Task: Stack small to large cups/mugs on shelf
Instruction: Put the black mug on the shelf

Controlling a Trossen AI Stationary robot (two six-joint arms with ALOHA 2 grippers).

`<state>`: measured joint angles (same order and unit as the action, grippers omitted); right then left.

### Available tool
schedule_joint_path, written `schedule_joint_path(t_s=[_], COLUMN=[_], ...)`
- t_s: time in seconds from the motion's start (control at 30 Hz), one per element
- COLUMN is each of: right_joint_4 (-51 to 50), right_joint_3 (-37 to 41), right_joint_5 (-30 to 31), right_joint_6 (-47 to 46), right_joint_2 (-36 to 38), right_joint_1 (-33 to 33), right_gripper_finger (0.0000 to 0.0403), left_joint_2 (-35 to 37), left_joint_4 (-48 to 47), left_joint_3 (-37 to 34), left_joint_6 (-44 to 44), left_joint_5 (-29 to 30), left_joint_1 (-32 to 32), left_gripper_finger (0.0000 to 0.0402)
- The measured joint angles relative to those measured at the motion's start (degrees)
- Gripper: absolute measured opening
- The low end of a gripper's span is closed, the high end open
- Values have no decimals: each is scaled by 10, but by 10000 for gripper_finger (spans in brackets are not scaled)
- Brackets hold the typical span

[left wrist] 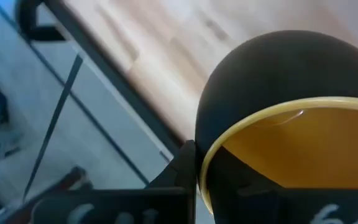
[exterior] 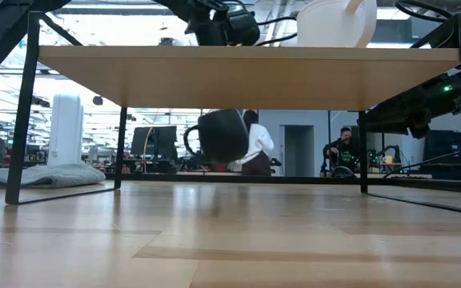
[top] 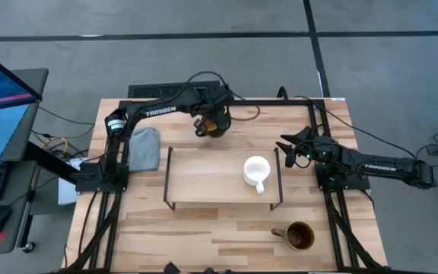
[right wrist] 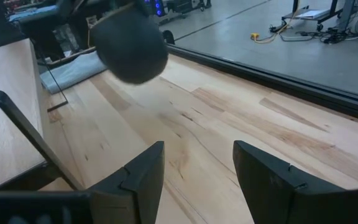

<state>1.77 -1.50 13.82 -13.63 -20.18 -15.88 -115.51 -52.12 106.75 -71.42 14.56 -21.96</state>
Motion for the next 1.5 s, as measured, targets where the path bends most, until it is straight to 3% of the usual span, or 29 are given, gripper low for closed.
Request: schedule_joint_path(t_s=[0.23, 0.53, 0.8, 1.07, 1.2, 1.5], right_joint_4=[4, 4, 4, 4, 4, 4], right_joint_3=[0, 0, 0, 0, 0, 0], right_joint_5=[0, 0, 0, 0, 1, 18], right_joint_6=[0, 0, 0, 0, 0, 1], right_joint_2=[0, 0, 0, 0, 0, 0], right_joint_1=[0, 0, 0, 0, 0, 0], right_gripper_finger=[214, 214, 214, 214, 214, 214], left_joint_2=[3, 4, 5, 26, 32, 35], left_joint_4=[-37, -109, -198, -298, -315, -321], left_joint_3=[49, 151, 277, 281, 283, 283], left_joint_6=[7, 75, 205, 376, 462, 554], left_joint_5=[35, 35, -3, -13, -54, -170], left_joint_1=[-25, -40, -36, -6, 16, 53], left_gripper_finger=[2, 2, 2, 2, 2, 2])
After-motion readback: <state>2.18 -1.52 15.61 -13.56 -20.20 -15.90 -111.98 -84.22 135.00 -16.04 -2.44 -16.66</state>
